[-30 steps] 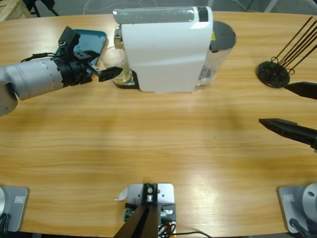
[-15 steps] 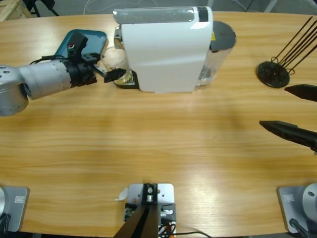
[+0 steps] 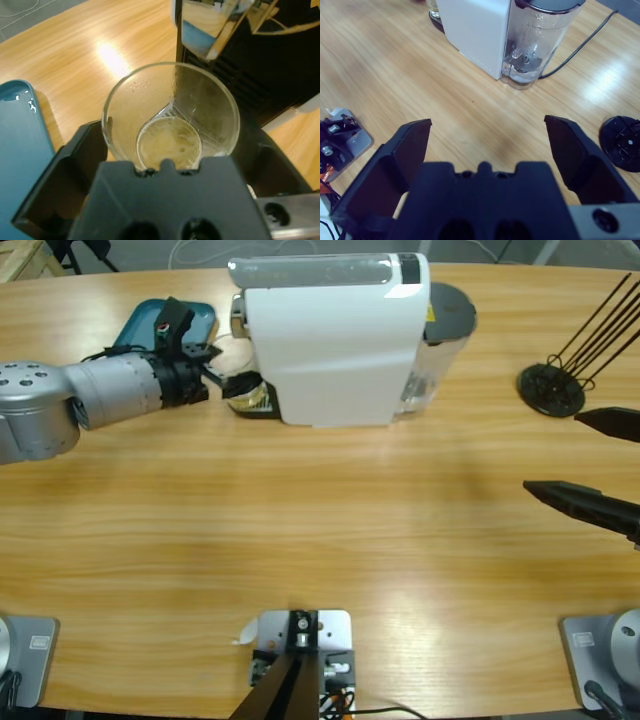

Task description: Pour coffee

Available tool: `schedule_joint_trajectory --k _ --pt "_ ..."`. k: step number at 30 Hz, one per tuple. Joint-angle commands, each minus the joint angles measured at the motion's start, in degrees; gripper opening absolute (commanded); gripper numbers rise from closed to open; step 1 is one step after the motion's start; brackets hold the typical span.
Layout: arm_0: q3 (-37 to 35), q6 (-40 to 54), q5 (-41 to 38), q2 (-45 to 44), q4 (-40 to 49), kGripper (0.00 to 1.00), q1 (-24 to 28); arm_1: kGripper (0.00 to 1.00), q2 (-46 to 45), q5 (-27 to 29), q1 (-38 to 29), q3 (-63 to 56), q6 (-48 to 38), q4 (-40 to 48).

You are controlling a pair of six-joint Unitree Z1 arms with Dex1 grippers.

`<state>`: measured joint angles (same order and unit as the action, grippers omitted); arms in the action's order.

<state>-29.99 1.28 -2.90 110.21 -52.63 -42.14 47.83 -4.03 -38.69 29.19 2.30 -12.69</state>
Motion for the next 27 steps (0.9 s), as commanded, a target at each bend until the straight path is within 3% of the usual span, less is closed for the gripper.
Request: schedule_joint_trajectory --k 1,12,22,27 --pt "-0.42 -0.23 -0.75 3.96 -0.98 0.492 -0.49 1.000 -1.16 0.16 -0.68 -2.03 0.48 0.39" --pt "0.40 -0.16 -0.91 2.43 -0.95 0.483 -0.29 1.000 -1.16 0.11 -0.68 -2.03 0.42 0.48" --pt "6.78 -0.49 1.48 -6.32 -0.63 0.485 6.53 1.000 -1.60 -0.10 -0.68 -2.15 0.42 0.57" --pt "7.29 -0.76 2.11 -8.83 -0.54 0.485 12.86 1.000 -1.60 -0.17 -0.68 -2.20 0.42 0.57"
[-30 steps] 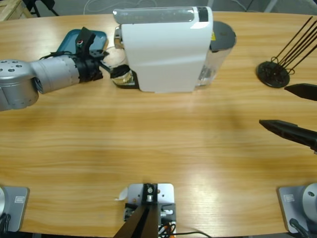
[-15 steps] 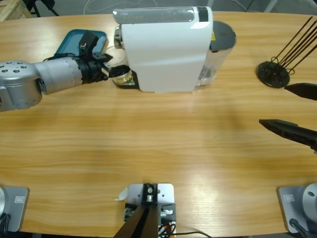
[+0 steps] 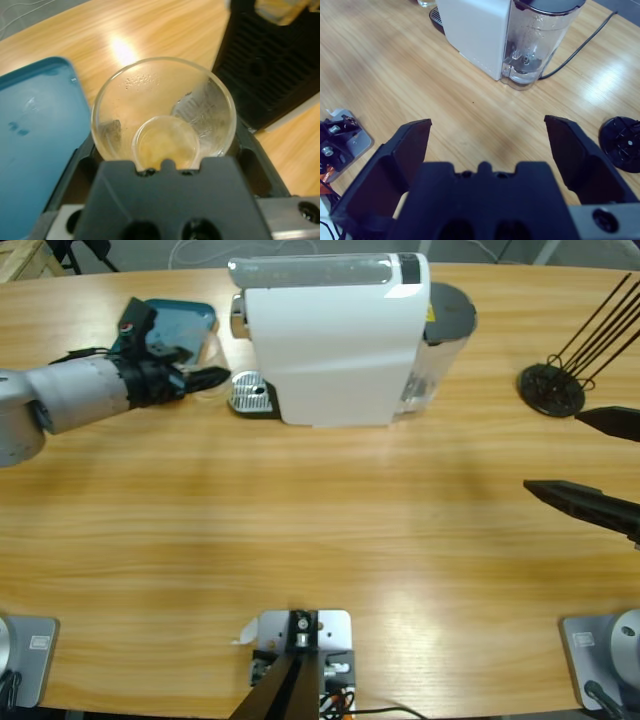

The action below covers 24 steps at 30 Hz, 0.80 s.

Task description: Pour coffee

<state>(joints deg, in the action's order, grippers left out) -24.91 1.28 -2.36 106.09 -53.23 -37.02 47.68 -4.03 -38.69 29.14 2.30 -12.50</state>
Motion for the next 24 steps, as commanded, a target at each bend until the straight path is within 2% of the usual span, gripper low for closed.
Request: schedule_joint_trajectory --k 1,5,11,24 --pt "2.17 -0.76 1.57 -4.89 0.05 0.485 8.97 1.000 -1.46 -0.19 -0.68 -2.16 0.42 0.41" --pt "1.59 -1.00 1.48 -3.63 -0.04 0.487 13.64 1.000 -1.71 -0.19 -0.68 -2.25 0.42 0.46" --pt "-0.79 -1.11 1.40 1.40 -0.12 0.486 17.42 1.000 -1.71 -0.19 -0.68 -2.25 0.42 0.46" --pt "-5.58 -1.02 0.25 8.85 -0.21 0.494 20.13 1.000 -1.62 -0.07 -0.68 -2.30 0.42 0.55"
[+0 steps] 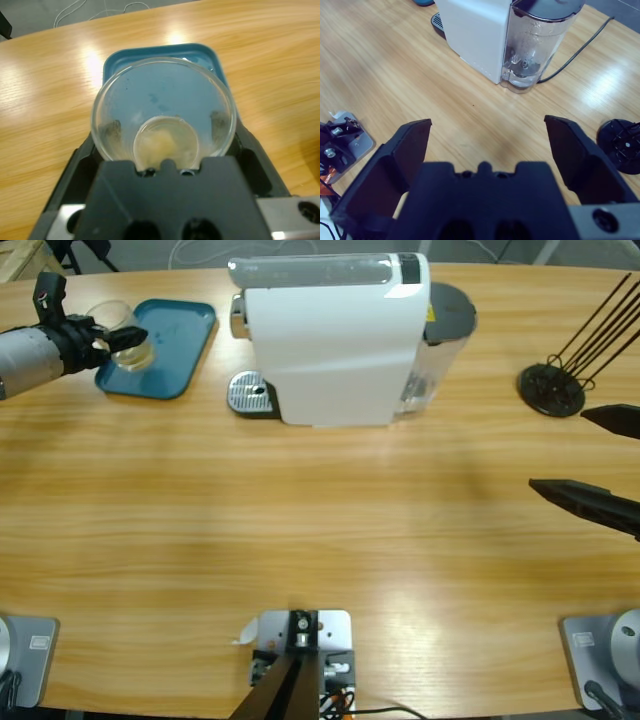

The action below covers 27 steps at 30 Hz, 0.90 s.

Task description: Pour coffee

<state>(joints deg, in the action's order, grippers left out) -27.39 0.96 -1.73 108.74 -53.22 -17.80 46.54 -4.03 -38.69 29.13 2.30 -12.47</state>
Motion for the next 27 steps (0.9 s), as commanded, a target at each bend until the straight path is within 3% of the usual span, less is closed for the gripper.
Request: schedule_joint_trajectory --k 1,3,4,7,8,17,21,25,27 --pt "-3.46 -0.70 -0.65 6.64 -0.20 0.496 0.92 1.000 -0.49 -0.06 -0.68 -2.28 0.42 0.52" --pt "-4.00 -0.70 -0.82 6.87 -0.16 0.504 0.92 1.000 -0.49 -0.08 -0.68 -2.32 0.41 0.52" --pt "-4.27 -0.70 -0.82 6.96 -0.12 0.560 0.92 1.000 -0.49 -0.06 -0.68 -2.30 0.39 0.52" --pt "-4.60 -0.77 -0.82 7.08 0.14 0.936 0.90 1.000 -0.58 -0.03 -0.68 -2.32 0.34 0.52" --pt "-4.60 -0.77 -0.82 6.97 0.47 0.981 0.76 1.000 -0.58 -0.01 -0.68 -2.32 0.32 0.52" --pt "-2.68 -1.39 -0.82 5.65 1.46 1.000 0.22 1.000 -0.98 0.02 -0.68 -2.39 0.16 0.52" --pt "-0.31 -1.49 -0.59 -0.22 2.95 1.000 -0.05 1.000 -0.86 -0.01 -0.68 -2.41 0.16 0.60" --pt "-1.05 -1.49 -0.51 -14.77 18.31 1.000 -3.05 1.000 -0.17 -0.10 -0.68 -2.32 0.16 0.69" --pt "-5.50 -1.49 -0.47 -23.05 33.50 1.000 -7.20 1.000 0.81 -0.49 -0.68 -2.16 0.16 0.69"
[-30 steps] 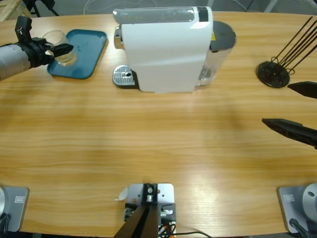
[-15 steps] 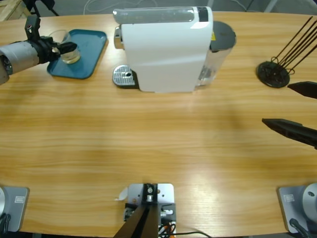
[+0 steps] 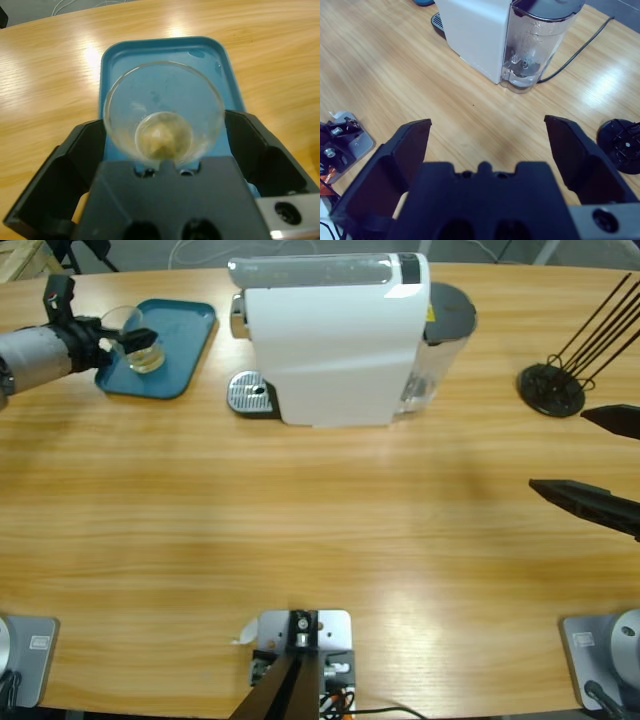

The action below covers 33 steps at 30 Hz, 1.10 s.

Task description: Pour coffee

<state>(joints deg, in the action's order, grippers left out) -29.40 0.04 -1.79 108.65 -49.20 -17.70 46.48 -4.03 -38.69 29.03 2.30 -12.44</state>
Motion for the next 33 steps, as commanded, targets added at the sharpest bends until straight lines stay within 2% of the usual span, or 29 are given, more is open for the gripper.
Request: schedule_joint_trajectory --k 1,3,4,6,8,9,17,20,23,28,33 --pt "-6.27 -0.57 -0.51 -24.93 36.76 1.000 -9.93 1.000 1.09 -0.84 -0.68 -2.05 0.16 0.66" --pt "-10.21 -0.58 -0.60 -27.69 47.32 1.000 -16.73 1.000 1.65 -0.98 -0.68 -1.98 0.16 0.66" --pt "-10.91 -0.78 -0.58 -29.43 49.85 1.000 -20.21 1.000 2.21 -1.07 -0.68 -1.88 0.16 0.66" --pt "-11.00 -1.95 -0.67 -32.82 51.31 1.000 -29.34 1.000 3.65 -1.77 -0.68 -1.74 0.30 0.52" --pt "-9.58 -2.45 -0.95 -31.49 51.30 1.000 -37.56 1.000 4.30 -2.40 -0.68 -1.58 0.42 0.49" --pt "-8.13 -2.57 -1.41 -29.92 51.23 1.000 -39.83 1.000 4.43 -2.47 -0.68 -1.52 0.42 0.49" --pt "0.07 -2.31 -0.43 -32.56 49.84 1.000 -40.75 1.000 7.12 -3.25 -0.68 -1.35 0.34 0.93" --pt "0.73 -2.15 1.17 -36.06 49.56 1.000 -40.75 1.000 7.10 -4.07 -0.68 -1.35 0.34 1.05" --pt "1.11 -1.87 1.14 -36.13 48.43 1.000 -40.75 1.000 8.14 -4.58 -0.68 -1.35 0.34 1.37" --pt "1.06 1.33 5.36 -37.34 47.89 1.000 -40.75 1.000 10.97 -5.13 -0.68 -0.86 0.16 1.63" --pt "3.03 2.16 7.47 -41.61 47.89 1.000 -40.71 1.000 10.05 -5.46 -0.68 -1.03 0.16 1.63"
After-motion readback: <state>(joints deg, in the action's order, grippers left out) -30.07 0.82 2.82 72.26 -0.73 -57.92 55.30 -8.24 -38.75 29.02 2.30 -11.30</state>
